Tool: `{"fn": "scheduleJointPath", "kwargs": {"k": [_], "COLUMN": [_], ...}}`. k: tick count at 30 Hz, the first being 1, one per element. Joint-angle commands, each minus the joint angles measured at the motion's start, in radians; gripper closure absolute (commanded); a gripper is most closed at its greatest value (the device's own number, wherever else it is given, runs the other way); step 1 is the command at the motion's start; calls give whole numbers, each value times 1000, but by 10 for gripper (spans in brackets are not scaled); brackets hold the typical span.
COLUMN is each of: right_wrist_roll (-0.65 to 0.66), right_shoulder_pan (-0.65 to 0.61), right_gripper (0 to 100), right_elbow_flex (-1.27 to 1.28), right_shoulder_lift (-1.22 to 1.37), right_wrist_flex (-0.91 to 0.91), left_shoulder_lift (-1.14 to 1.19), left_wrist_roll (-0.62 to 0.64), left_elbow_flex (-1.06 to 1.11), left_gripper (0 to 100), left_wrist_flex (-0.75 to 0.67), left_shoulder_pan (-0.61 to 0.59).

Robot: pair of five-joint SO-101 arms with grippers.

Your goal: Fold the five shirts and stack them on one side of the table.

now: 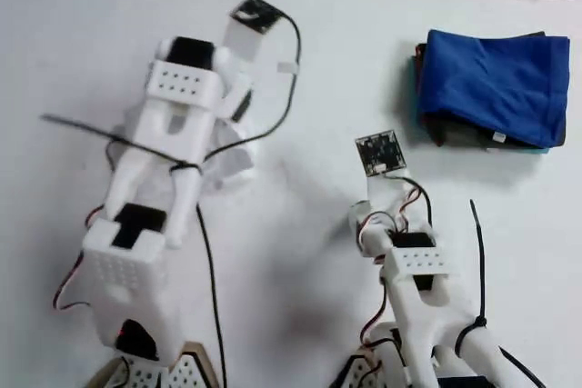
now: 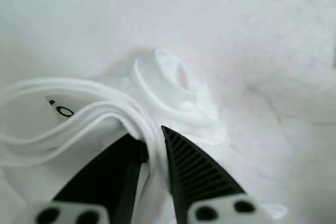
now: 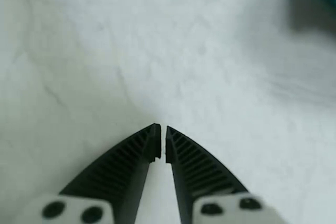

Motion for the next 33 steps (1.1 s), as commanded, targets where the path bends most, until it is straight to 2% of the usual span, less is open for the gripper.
{"fn": "scheduleJointPath", "kwargs": {"k": [1,4,7,10,12,18,22,24,33], "right_wrist_roll": [-8,-8,-8,-8,-8,-8,-8,-8,-8], "right_shoulder_pan": [-4,-4,-4,-4,-4,-4,-4,-4,-4], "right_gripper": [971,971,971,971,971,971,971,971,971], "right_elbow_flex": [-5,-5,-5,-5,-5,-5,-5,-5,-5], "right_shoulder_lift": [-25,-25,-25,-25,-25,-25,-25,-25,-25], "right_wrist_flex": [-15,-15,-15,-15,-16,-18,-18,-18,-18], "left_shoulder_lift": [29,43,41,41,41,49,51,52,51], "left_wrist_roll": [11,11,8,11,11,11,11,11,26], "left_elbow_flex": [-15,-15,-38,-147,-254,-450,-401,-338,-16], "left_gripper": [973,960,872,771,739,788,925,980,973], "left_wrist_flex": [-54,-58,-43,43,121,325,331,316,61], "left_shoulder_pan": [9,11,14,8,2,-12,-11,-8,6]}}
